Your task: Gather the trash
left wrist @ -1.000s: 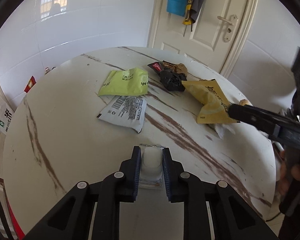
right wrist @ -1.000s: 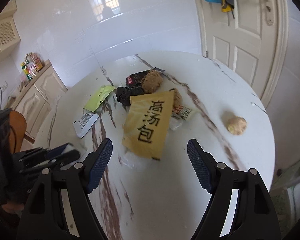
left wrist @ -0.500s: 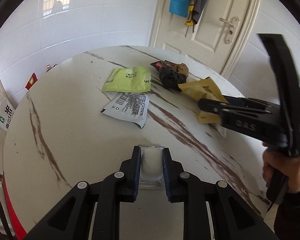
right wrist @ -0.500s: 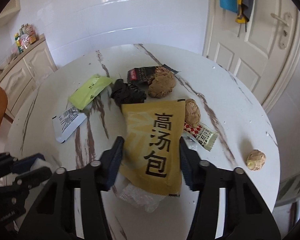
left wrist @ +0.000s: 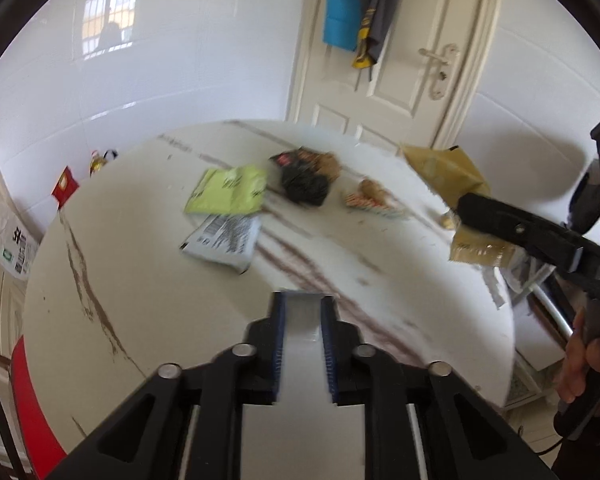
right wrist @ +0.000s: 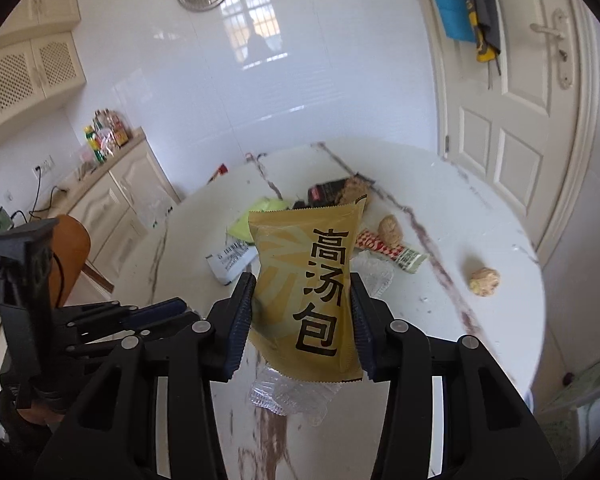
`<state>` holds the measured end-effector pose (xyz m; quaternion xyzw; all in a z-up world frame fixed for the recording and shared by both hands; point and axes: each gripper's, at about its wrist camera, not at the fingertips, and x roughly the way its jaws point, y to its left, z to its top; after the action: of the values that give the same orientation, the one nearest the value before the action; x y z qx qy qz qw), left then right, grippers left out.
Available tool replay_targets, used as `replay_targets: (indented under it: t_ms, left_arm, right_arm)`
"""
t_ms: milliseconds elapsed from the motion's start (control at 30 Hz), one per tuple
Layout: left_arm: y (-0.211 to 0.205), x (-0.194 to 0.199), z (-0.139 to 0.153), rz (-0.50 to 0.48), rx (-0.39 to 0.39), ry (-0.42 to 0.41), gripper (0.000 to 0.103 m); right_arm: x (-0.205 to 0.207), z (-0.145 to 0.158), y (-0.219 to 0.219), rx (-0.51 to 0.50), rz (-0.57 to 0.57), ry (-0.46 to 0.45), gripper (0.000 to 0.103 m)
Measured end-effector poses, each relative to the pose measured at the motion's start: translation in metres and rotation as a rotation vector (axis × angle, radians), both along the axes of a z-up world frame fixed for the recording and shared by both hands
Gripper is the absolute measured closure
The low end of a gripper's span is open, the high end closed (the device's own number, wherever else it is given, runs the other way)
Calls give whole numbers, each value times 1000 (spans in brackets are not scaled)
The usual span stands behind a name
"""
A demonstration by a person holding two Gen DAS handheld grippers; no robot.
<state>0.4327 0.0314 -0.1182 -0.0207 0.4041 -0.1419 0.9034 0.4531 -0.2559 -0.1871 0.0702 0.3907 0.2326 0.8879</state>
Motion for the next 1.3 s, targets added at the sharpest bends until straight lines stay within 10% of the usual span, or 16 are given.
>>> replay_targets:
  t_ms: [267, 867, 1300]
  left_arm:
    - [-24, -18, 2, -28, 24, 5, 96]
    - [3, -3, -19, 73, 35, 67, 61]
    - [-21, 30, -33, 20, 28, 72, 68]
  right_arm:
    - [-22, 1, -36, 46, -11, 35, 60]
    - [5, -65, 9, -199, 53, 164, 39]
    - [20, -55, 14, -147, 77, 129, 59]
